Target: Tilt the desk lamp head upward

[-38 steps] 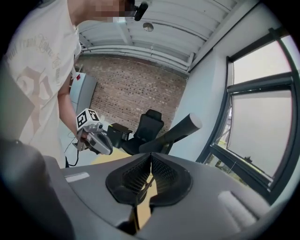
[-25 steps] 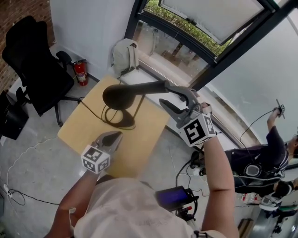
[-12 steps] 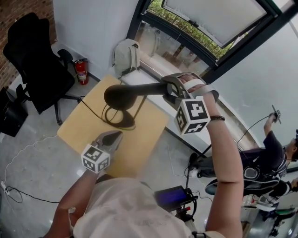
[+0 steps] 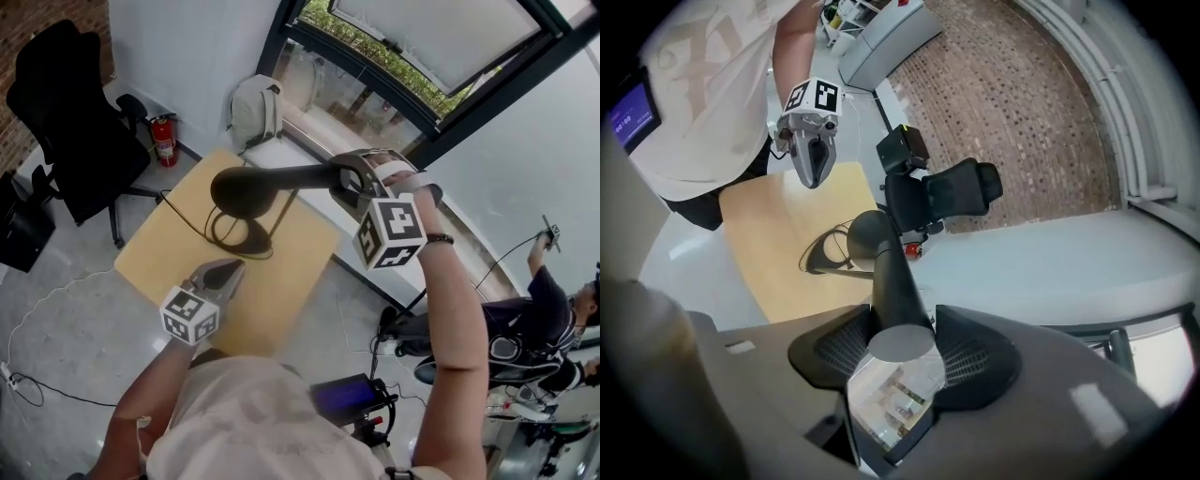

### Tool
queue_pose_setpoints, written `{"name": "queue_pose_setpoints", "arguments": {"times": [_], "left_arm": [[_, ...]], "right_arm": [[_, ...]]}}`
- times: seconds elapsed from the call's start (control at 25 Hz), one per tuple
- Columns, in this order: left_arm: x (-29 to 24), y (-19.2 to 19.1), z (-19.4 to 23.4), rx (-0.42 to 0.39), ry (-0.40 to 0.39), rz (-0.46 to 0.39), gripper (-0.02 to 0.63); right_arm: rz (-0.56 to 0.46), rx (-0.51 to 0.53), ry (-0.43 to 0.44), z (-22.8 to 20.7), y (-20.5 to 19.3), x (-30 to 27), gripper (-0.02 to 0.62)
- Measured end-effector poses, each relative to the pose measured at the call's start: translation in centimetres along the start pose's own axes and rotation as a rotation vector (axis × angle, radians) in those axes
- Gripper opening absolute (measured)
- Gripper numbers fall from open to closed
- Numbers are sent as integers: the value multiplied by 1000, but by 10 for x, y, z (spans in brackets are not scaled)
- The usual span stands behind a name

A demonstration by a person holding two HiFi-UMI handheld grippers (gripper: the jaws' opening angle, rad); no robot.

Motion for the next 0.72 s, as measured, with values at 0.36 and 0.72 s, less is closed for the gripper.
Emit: {"name": "queue_pose_setpoints", "arguments": {"times": [0.36,0.72], "left_arm": [[-6,5,-4,-21,-9,6,2],[-9,16,5,-24,10,-3,2]], "right_arm": [[-9,-6,-53,5,-3,-2,233],[-64,-86,-137,13,-7,-6,232]]}}
Point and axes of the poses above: the fingertips, and each gripper's own axes: x backward along the fingers, z to its left, y out of its top, the point moved 5 cm from there along x, backward along the fingers, and after that the axes turned 15 degrees about y, right-handed, at the moved point
